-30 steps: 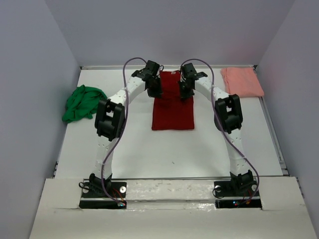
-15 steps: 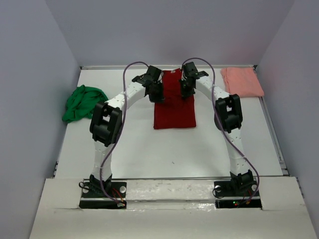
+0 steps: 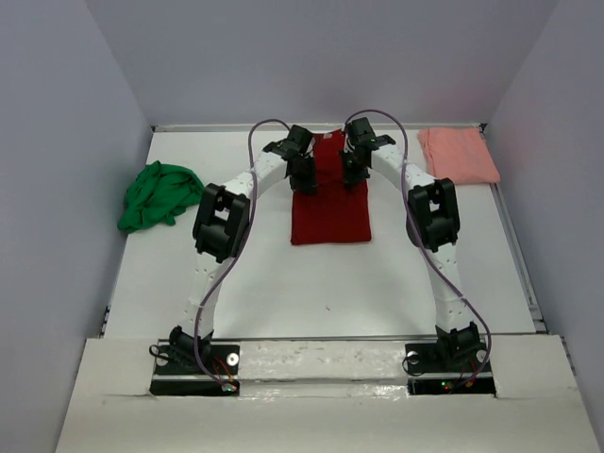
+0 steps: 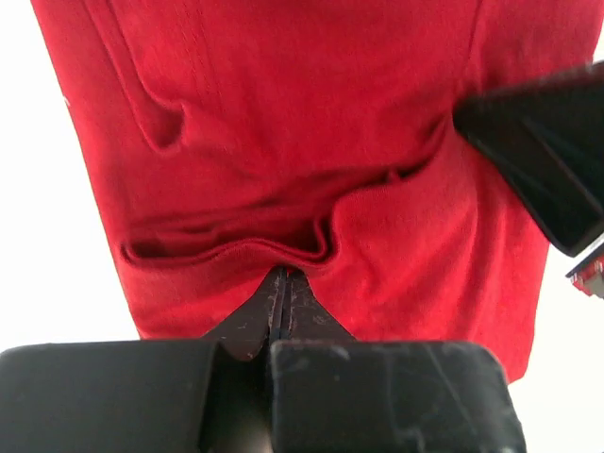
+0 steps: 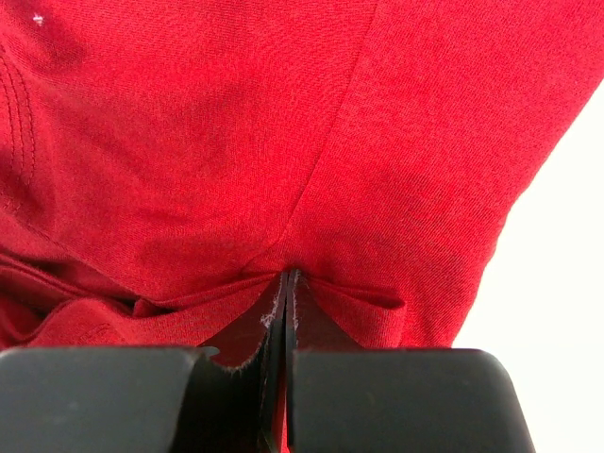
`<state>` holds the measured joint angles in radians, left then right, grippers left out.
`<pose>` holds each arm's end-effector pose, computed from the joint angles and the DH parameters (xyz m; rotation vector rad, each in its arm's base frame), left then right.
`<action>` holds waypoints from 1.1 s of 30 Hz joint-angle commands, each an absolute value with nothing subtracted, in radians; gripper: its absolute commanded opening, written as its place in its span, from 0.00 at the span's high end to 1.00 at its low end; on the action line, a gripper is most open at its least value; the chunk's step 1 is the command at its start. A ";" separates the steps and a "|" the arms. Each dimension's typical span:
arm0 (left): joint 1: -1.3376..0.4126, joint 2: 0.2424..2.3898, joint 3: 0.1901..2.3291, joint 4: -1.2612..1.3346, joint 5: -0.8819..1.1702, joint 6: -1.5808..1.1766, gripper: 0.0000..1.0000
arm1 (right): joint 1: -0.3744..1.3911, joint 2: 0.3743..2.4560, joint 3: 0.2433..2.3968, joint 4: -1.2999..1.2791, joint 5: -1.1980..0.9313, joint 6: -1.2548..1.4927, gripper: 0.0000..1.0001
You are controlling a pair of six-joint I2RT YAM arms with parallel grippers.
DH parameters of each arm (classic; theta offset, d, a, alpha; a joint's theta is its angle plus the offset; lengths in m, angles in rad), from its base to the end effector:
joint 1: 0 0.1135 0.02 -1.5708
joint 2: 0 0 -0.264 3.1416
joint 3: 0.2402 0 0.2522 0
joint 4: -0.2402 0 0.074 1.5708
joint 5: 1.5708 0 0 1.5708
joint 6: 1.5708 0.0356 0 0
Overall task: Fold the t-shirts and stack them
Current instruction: Fold the tshirt
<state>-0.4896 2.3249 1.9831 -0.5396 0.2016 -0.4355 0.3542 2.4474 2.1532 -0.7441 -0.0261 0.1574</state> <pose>0.4564 -0.2513 0.1963 0.1608 2.5348 -0.6364 0.4971 0.1848 0.1744 -0.2671 2.6111 0.2142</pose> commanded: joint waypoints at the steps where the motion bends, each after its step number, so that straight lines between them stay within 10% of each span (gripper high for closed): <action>1: -0.466 2.355 2.080 -0.571 0.198 -0.423 1.00 | 0.339 2.450 2.114 -0.762 -0.035 0.152 1.00; 29: -0.385 2.456 2.103 -0.520 0.241 -0.426 1.00 | 0.339 2.333 2.020 -0.695 0.195 0.107 1.00; 33: -0.382 2.419 2.083 -0.522 0.224 -0.423 1.00 | 0.339 2.281 2.019 -0.672 0.251 0.101 0.87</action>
<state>-0.3946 2.4569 2.1059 -0.5007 0.2554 -0.4427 0.3466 2.3432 1.9820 -0.6521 0.1452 0.1341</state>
